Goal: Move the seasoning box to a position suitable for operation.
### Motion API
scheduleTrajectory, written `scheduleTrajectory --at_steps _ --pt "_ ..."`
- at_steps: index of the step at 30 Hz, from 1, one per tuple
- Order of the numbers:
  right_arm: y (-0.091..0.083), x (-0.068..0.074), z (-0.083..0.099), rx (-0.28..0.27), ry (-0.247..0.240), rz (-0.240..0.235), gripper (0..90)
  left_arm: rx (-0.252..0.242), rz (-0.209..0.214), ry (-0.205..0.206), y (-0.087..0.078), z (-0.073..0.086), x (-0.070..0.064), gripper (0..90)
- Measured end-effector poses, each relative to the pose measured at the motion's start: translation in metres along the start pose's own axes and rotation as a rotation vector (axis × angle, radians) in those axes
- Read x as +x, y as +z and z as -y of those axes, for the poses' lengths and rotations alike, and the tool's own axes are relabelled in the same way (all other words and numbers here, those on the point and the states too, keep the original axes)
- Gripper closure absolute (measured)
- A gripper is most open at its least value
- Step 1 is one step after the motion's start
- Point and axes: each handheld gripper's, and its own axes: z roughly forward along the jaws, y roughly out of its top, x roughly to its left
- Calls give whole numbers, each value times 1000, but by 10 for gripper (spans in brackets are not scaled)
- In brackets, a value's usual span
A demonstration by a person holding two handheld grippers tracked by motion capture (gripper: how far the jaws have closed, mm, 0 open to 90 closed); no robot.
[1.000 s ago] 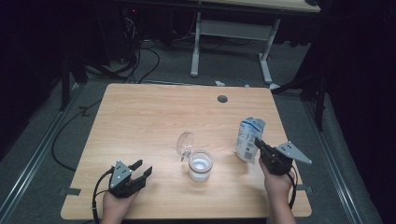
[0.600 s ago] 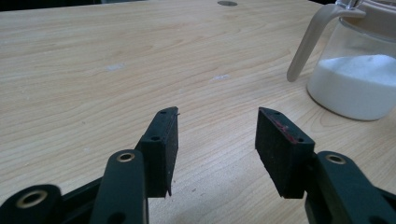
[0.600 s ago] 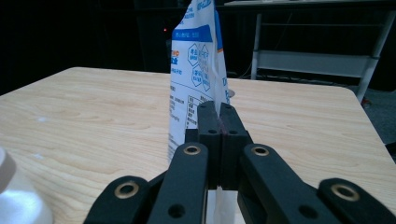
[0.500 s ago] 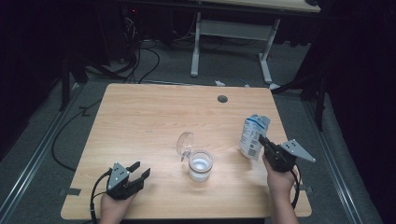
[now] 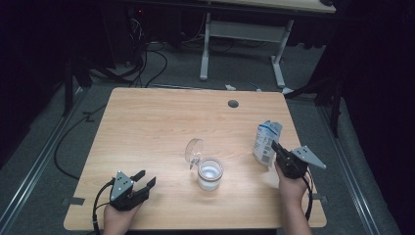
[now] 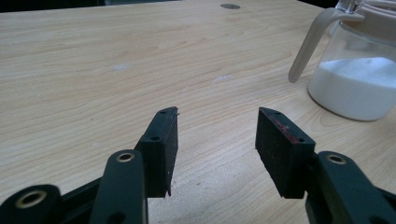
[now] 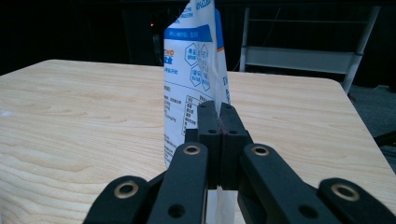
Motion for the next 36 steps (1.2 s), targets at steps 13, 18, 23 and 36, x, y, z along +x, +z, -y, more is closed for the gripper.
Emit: scheduleTrajectory --at_steps 13,18,23,36 --pt "-9 0 6 2 -9 7 889 -3 16 3 2 -2 -1 490" --pt "-10 1 7 14 -13 2 877 0 23 6 3 -3 -1 490" --pt "-12 0 9 19 -11 6 852 0 28 5 4 -4 -1 489" --pt "-11 1 11 45 -13 22 710 5 37 6 5 -4 -1 491"
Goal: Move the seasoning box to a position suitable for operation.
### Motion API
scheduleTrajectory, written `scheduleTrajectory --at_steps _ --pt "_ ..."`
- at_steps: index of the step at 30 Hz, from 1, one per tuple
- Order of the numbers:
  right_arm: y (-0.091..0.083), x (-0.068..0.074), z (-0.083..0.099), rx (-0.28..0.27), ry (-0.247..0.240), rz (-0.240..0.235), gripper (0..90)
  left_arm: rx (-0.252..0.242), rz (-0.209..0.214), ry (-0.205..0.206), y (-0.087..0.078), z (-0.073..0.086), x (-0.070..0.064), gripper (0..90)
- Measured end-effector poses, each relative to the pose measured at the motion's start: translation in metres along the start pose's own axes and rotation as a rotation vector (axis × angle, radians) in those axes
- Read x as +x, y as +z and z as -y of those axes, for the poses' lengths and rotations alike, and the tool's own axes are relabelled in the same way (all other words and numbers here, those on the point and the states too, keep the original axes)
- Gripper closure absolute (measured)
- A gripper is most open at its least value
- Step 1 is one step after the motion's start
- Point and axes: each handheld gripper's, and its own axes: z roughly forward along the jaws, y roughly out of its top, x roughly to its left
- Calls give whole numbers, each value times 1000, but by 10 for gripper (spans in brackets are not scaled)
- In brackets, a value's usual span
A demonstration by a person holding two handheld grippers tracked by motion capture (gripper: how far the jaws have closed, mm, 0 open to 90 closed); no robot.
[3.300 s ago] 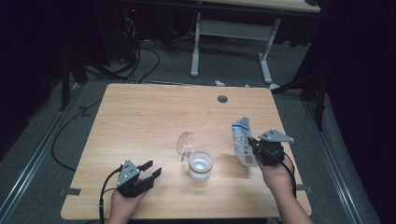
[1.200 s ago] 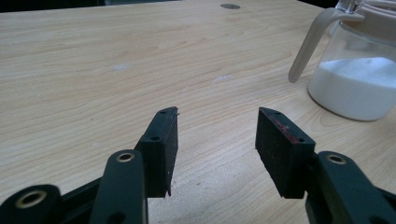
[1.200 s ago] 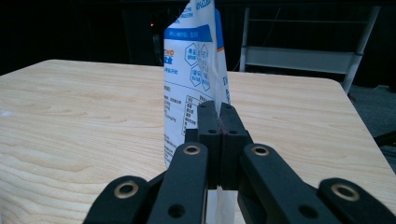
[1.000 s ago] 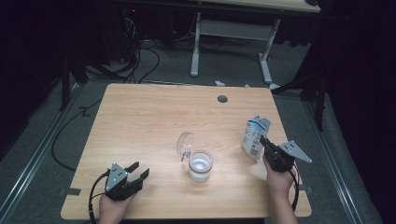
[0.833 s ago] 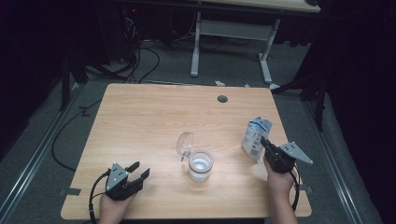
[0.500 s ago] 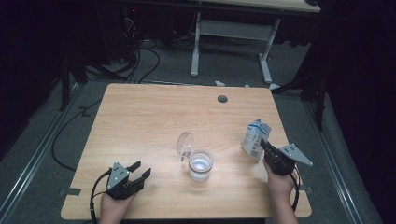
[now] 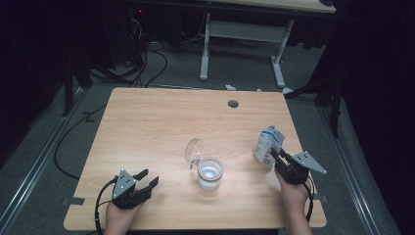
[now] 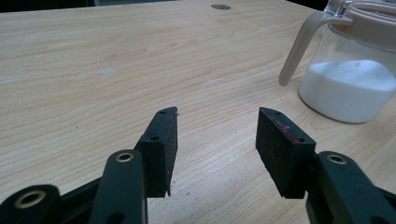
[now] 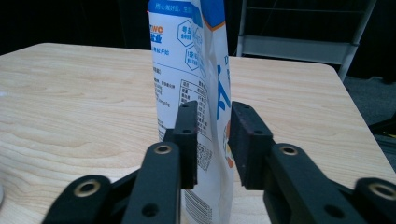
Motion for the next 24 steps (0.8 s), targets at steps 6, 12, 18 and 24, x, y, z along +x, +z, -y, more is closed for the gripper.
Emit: scheduleTrajectory --at_steps 6,12,18,24 --pt "1 0 2 14 2 -8 602 1 1 -3 2 -1 0 494" --pt "-4 2 6 42 -17 13 550 1 4 -4 6 -3 -1 494" --pt "-17 2 12 57 -22 39 544 -3 8 0 13 -5 -3 496" --pt "-26 5 20 73 -39 52 544 -8 10 -6 19 -6 -3 509"
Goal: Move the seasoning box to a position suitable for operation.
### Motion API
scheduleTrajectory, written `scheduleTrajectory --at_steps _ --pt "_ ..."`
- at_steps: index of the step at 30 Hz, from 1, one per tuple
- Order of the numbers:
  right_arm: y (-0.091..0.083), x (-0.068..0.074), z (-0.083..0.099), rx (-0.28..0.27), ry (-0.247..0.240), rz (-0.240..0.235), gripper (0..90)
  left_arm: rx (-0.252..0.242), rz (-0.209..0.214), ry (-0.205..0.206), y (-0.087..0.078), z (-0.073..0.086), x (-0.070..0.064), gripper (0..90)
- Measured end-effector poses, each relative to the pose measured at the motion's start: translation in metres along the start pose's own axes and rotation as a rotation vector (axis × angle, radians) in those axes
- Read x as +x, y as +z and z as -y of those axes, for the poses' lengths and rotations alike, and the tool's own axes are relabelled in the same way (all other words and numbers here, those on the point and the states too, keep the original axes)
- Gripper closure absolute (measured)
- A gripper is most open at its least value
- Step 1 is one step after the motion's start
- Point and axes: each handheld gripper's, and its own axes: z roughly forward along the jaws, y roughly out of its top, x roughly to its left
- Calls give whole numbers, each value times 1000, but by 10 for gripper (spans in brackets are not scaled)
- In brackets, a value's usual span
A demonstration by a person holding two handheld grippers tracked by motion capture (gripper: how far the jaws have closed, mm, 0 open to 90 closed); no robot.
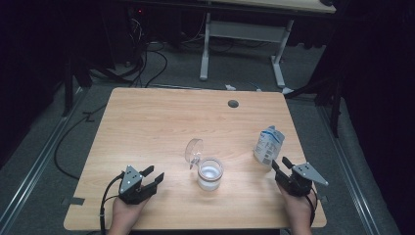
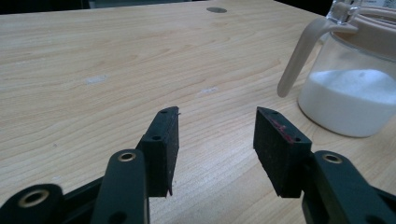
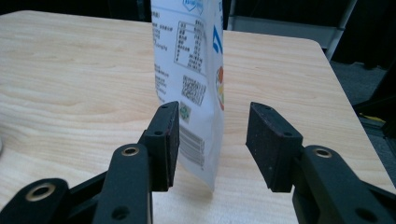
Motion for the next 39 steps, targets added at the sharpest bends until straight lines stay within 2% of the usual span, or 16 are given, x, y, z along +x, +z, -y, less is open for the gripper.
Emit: scheduleTrajectory --at_steps 6,9,11,18,19,22,24,29,32,39 --pt "-5 9 8 14 -14 -8 543 -1 -1 -8 3 0 0 515" --pt "-6 20 13 33 -36 -29 543 -5 3 -16 5 -1 0 522" --pt "-5 26 15 42 -45 -47 541 -5 5 -15 5 -1 0 548" --pt "4 53 16 62 -89 -117 544 0 2 -8 4 -1 -1 549" --pt "5 57 16 68 -105 -124 550 1 17 -5 3 -1 -3 549" --pt "10 69 16 74 -130 -152 562 4 15 -3 2 0 -5 544" --pt "13 77 16 78 -143 -174 566 5 13 -5 2 0 -6 542" --pt "20 96 15 87 -167 -226 581 -3 18 -42 2 -1 -7 543" --pt "22 104 15 84 -177 -246 610 -3 24 -39 1 -4 -10 543" --pt "25 118 14 101 -198 -239 651 13 32 -37 7 -15 -18 575"
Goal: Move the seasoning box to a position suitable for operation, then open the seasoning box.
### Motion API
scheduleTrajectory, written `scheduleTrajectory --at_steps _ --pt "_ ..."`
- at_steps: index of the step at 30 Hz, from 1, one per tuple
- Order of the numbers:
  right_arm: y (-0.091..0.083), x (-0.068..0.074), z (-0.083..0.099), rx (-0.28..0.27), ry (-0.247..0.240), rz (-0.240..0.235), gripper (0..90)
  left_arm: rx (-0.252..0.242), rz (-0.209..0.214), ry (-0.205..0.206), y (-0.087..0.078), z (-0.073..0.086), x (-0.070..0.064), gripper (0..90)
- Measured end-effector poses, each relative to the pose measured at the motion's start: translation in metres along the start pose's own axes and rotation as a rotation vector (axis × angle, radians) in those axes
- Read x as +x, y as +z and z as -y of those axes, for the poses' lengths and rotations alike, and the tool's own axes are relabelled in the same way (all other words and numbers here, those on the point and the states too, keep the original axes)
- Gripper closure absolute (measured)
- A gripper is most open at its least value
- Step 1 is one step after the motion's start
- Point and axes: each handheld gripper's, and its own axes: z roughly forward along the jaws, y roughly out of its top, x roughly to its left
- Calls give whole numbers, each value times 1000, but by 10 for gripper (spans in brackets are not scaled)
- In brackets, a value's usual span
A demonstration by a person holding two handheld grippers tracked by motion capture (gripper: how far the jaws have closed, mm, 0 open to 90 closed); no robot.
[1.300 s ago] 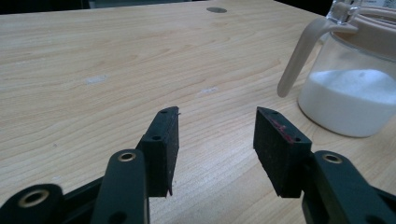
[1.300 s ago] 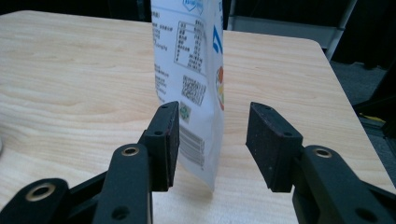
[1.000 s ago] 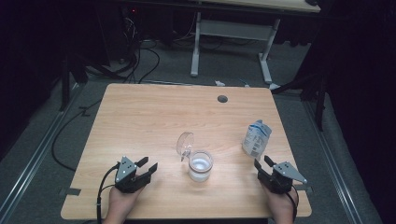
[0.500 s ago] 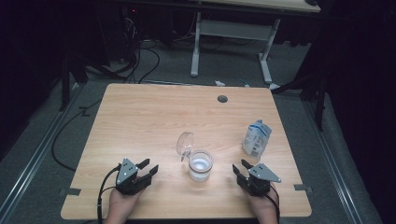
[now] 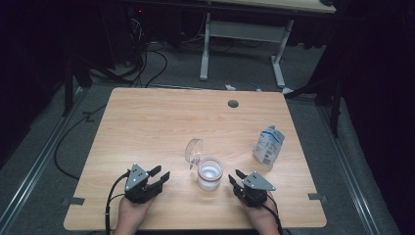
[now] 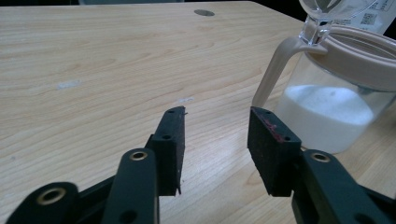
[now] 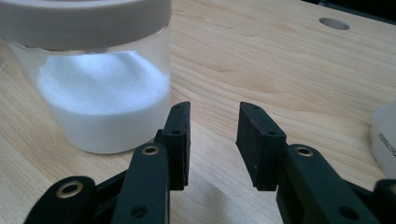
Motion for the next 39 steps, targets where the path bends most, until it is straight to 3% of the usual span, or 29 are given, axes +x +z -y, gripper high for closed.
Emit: scheduleTrajectory --at_steps 5,11,20,25,39 --pt "1 3 -2 4 -13 -10 710 7 -4 21 10 -9 -10 648" --pt "0 2 -10 -1 -5 -45 894 17 4 11 27 -23 -22 805" --pt "2 8 -13 4 -17 -85 900 0 22 -28 40 -46 -27 858" --pt "5 15 -14 12 -32 -94 900 -25 34 -30 42 -54 -33 872" --pt "6 17 -14 13 -42 -78 900 -60 60 -32 43 -57 -41 873"
